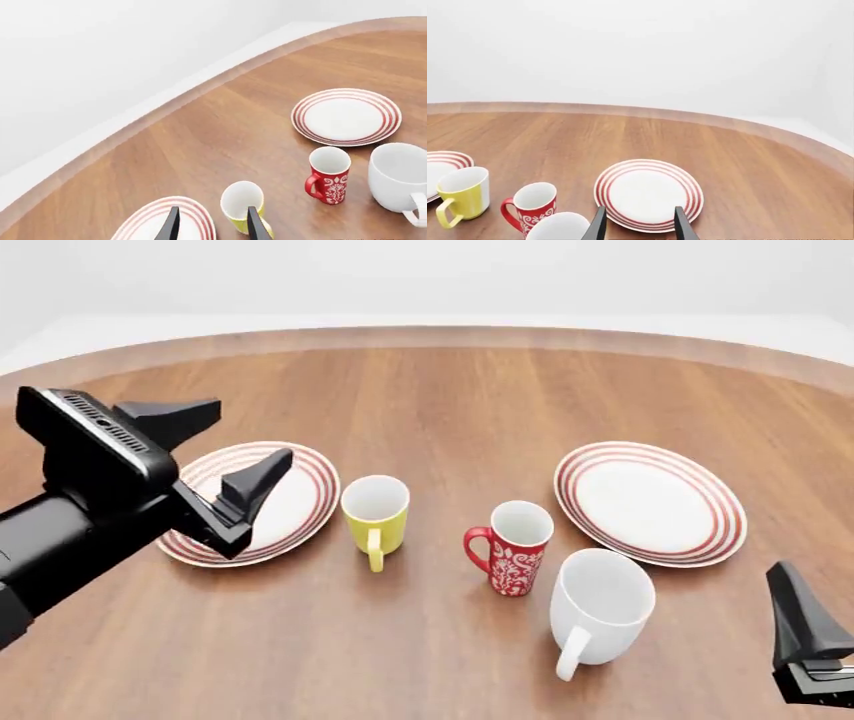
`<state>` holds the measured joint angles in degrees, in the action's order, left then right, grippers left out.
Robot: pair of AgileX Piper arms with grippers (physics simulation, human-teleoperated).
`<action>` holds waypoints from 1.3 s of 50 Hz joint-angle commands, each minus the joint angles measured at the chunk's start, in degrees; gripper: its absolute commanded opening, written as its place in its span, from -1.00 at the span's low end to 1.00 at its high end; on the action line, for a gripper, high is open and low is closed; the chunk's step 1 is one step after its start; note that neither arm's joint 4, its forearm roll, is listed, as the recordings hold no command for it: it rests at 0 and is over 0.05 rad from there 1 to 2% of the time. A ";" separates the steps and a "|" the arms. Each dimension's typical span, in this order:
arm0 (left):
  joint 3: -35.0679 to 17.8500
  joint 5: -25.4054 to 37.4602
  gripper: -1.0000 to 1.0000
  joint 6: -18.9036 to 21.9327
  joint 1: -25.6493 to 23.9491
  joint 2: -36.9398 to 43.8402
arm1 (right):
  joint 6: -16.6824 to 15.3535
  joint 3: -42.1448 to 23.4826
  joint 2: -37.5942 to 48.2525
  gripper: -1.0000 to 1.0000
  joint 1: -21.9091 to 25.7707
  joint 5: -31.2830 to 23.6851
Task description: Put the red mug on the left plate.
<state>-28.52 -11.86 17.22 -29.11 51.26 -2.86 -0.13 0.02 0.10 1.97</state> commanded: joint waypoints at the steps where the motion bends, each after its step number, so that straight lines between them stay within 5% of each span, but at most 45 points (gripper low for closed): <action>1: -4.18 -0.92 1.00 3.10 -3.43 8.22 | 0.22 0.02 0.00 1.00 -0.22 -0.34; 16: -10.84 2.94 1.00 5.76 -9.98 17.32 | 0.35 -0.02 -0.01 1.00 -0.20 -0.30; 33: -16.20 9.92 1.00 3.39 -15.55 22.34 | 0.06 -0.08 0.00 1.00 -0.28 0.20; 65: -20.67 16.36 1.00 2.35 -19.86 30.67 | -0.17 -0.10 -0.01 1.00 -0.39 0.41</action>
<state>-48.54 3.12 19.55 -47.75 79.42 -3.01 -0.22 0.02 -0.21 2.31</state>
